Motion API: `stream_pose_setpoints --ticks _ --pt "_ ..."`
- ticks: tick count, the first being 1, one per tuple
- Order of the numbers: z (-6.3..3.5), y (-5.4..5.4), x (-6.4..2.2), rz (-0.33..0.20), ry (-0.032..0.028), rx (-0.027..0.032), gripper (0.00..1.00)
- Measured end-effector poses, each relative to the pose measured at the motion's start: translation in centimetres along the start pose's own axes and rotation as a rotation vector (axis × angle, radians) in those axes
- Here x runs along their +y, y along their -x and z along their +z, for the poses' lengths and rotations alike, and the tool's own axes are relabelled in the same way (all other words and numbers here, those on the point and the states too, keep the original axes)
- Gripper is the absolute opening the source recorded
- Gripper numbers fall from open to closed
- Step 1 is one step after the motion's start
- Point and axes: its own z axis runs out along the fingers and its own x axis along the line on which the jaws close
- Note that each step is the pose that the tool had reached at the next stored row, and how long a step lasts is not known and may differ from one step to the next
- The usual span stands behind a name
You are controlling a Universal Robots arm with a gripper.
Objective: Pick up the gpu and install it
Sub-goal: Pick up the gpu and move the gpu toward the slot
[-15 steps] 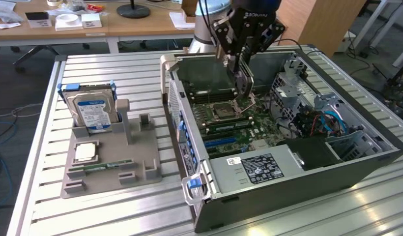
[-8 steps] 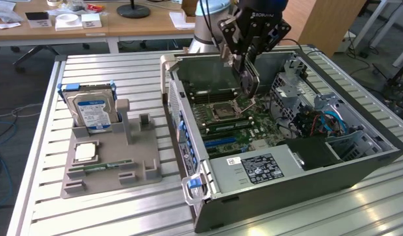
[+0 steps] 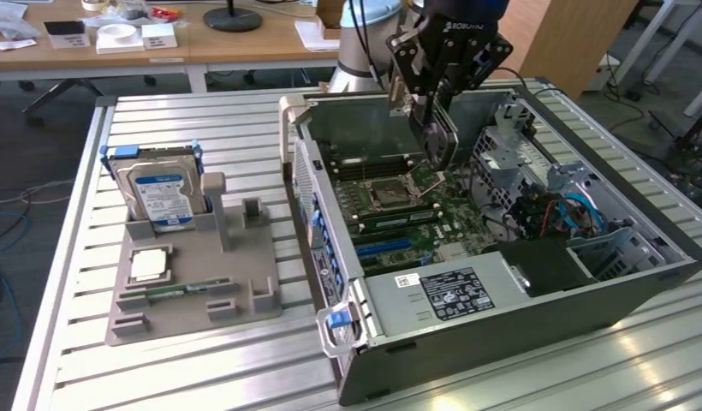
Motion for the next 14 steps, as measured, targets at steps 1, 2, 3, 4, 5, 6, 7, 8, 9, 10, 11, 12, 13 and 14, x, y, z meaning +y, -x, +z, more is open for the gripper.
stream_pose_setpoints --ticks 1,2,3,4,5,6,7,8,9,10,11,12,13,14 --pt "0.0 0.0 0.0 0.0 0.0 0.0 0.27" --pt "0.0 0.0 0.0 0.0 0.0001 -0.0001 0.27" --pt "0.0 0.0 0.0 0.0 0.0001 0.0 0.27" --pt "0.0 0.0 0.0 0.0 0.0001 0.0 0.27" --pt "0.01 0.1 0.0 0.0 0.0001 0.0 0.27" --pt "0.01 0.2 0.01 0.0 0.0001 0.0 0.27" --pt "0.01 0.3 0.02 0.0 0.0001 -0.0001 0.27" --pt "0.02 0.5 0.02 0.0 0.0001 -0.0001 0.27" --pt "0.02 0.7 0.02 0.0 0.0001 0.0 0.27" --pt "0.03 0.9 0.03 0.0 0.0001 0.0 0.27" --pt "0.04 1.2 0.03 0.0 0.0001 0.0 0.27" --pt "0.04 1.4 0.04 0.0 0.0 0.0 0.27" --pt "0.04 1.7 0.05 0.0 0.0 0.0 0.27" --pt "0.05 1.9 0.06 0.0 0.0001 0.0 0.27"
